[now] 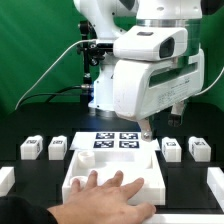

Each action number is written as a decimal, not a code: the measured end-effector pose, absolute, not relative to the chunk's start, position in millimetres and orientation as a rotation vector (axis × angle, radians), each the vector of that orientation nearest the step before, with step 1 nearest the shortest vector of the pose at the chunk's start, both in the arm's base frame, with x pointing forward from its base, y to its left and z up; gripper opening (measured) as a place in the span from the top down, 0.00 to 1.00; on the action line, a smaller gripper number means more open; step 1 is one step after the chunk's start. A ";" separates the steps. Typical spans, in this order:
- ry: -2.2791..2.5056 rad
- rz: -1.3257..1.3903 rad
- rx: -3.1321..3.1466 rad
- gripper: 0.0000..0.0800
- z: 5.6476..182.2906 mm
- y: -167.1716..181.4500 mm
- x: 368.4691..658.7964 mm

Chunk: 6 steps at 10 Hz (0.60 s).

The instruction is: Assemble one leg

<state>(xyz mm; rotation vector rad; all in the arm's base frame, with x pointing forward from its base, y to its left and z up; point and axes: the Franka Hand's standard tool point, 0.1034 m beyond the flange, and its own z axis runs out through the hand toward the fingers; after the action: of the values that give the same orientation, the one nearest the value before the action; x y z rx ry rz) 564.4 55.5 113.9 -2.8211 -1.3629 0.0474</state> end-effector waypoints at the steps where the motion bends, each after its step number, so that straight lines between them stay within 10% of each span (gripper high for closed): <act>1: -1.363 0.049 -2.821 0.19 113.5 55.5 564.2; 6: -1.362 0.049 -2.821 0.19 113.3 55.5 564.1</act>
Offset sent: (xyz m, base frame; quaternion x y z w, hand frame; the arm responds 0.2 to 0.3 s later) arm 0.0000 0.0000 0.0000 0.0000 0.0000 0.0000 1.0000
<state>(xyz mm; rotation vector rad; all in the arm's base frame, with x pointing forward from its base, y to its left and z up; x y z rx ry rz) 564.1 55.5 113.3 -2.8206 -1.3625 0.0489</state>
